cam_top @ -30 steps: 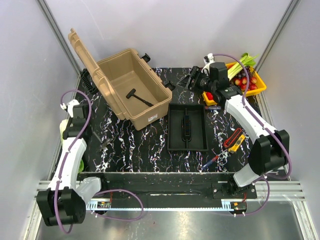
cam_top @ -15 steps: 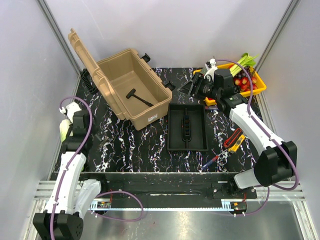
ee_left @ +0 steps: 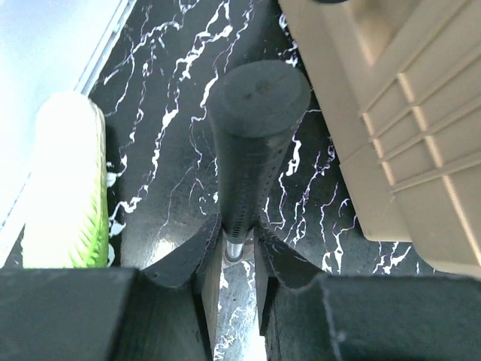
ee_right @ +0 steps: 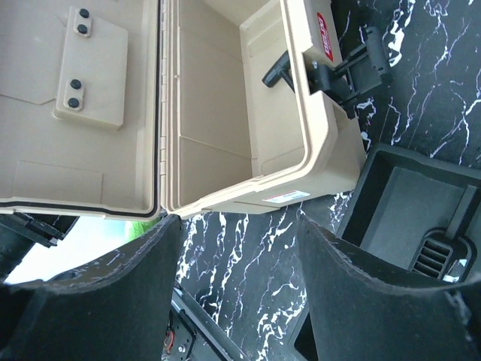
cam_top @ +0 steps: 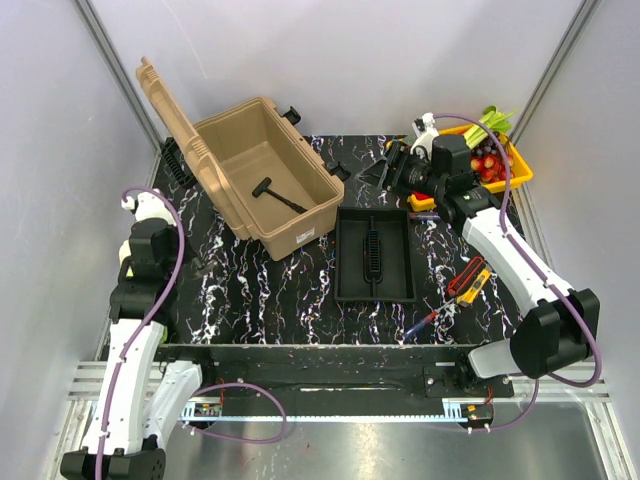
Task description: Pack the tool kit
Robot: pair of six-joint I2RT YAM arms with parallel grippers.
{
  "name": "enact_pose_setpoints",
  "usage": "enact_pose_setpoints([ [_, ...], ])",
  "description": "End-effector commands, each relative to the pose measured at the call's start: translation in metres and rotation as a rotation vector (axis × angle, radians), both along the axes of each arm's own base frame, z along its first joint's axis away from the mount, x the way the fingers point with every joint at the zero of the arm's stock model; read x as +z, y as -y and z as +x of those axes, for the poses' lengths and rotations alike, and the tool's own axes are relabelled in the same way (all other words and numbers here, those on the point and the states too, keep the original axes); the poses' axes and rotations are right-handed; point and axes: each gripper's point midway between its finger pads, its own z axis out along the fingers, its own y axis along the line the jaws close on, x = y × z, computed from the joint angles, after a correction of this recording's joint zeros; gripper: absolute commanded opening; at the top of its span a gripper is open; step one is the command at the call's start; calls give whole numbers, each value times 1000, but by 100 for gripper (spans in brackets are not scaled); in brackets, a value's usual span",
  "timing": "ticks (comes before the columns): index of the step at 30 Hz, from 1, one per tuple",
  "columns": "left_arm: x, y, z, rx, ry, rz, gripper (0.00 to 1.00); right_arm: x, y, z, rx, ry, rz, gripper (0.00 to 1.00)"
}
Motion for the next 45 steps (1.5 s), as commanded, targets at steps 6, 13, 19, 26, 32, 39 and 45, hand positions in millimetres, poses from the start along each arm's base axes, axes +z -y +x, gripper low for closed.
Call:
enact_pose_setpoints([
  [6,126,1,14,-66,295,92,0,63,-2,17,5,153,10,70],
  [13,179,27,6,-226,387,85,0,86,-11,23,49,204,26,70],
  [19,187,62,-7,-461,412,104,0,104,-16,22,92,261,50,71],
  [26,187,98,-22,-703,418,95,0,149,-32,-12,289,471,125,79],
  [32,194,135,-41,-932,412,12,0,169,-53,-68,562,681,158,92],
  [39,211,150,-53,-1020,443,-44,0,166,-98,-128,875,753,181,93],
  [45,248,168,-75,-1141,540,-111,0,158,-129,-160,1032,770,207,94],
])
